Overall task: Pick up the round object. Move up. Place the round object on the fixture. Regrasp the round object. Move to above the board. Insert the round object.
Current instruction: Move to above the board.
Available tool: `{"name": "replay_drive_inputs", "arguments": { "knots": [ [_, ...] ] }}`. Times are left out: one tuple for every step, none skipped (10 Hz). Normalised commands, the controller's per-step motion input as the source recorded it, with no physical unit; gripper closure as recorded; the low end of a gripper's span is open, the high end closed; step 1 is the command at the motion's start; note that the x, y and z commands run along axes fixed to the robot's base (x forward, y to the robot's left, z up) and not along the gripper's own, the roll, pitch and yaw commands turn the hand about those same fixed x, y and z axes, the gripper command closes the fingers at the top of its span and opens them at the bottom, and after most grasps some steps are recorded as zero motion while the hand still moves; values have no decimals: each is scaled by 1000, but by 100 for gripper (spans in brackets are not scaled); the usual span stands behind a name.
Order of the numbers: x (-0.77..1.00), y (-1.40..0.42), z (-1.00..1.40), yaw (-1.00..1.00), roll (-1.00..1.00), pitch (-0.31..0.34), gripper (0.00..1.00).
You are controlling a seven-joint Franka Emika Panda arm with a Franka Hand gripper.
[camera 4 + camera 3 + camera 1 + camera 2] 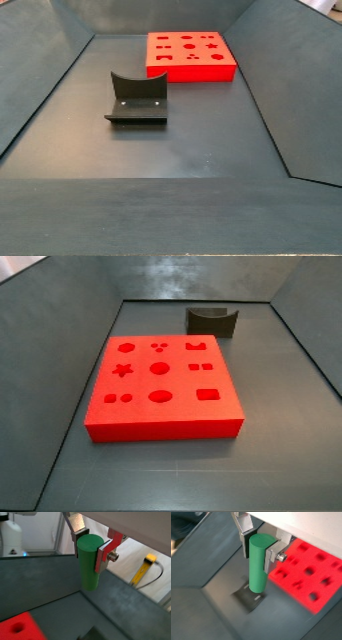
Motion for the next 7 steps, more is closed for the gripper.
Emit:
{"name": "replay_drive_inputs", "arguments": {
  "knots": [
    [-335, -1000, -206, -191, -1000, -21, 100],
    [-354, -1000, -205, -190, -1000, -15, 100],
    [-373, -1000, -209, -186, -1000, -12, 100],
    [-396, -1000, -209, -176, -990, -16, 100],
    [-301, -706, -150, -126, -757, -16, 100],
    [-167, -307, -66, -55, -443, -24, 100],
    [-97, -132, -25, -27, -290, -21, 100]
  ]
}}
